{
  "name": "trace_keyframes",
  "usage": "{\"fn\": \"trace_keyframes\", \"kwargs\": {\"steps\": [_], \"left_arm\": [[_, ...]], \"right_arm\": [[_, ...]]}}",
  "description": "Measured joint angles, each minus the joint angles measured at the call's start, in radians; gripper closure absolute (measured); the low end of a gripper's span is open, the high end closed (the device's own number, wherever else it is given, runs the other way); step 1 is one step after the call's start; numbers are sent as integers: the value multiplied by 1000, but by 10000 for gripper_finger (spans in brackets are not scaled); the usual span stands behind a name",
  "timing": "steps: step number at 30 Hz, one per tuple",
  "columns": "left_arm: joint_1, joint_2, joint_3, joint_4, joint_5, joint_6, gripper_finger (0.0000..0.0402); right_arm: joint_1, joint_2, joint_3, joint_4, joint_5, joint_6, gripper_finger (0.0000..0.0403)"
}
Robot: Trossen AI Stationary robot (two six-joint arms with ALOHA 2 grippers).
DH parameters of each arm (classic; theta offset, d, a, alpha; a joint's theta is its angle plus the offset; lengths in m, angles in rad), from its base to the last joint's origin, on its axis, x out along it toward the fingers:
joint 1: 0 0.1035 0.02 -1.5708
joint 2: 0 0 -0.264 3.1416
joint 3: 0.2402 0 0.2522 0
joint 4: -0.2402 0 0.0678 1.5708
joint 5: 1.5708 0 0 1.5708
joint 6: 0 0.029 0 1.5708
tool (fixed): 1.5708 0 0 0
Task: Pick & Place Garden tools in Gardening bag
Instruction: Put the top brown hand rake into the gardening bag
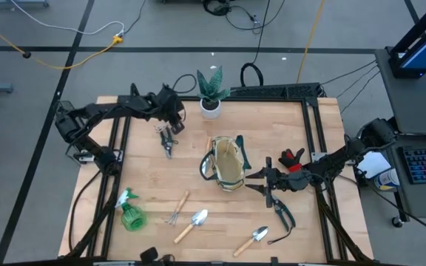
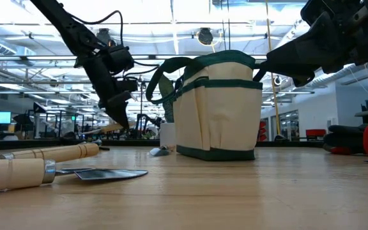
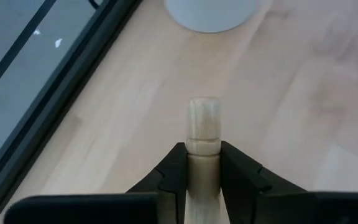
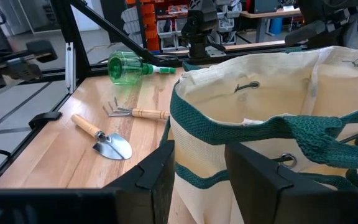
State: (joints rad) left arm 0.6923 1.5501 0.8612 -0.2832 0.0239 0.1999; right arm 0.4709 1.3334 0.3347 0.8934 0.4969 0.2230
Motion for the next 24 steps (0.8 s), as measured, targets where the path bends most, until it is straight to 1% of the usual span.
{"fn": "trace_keyframes", "kwargs": {"steps": [16,24], "left_arm": [[-143,0,0,9,0,-15,330],[-234,0,1,81,0,-27,331]], "right_arm": [[0,0,0,0,0,0,268],[0,0,0,0,0,0,268]]}}
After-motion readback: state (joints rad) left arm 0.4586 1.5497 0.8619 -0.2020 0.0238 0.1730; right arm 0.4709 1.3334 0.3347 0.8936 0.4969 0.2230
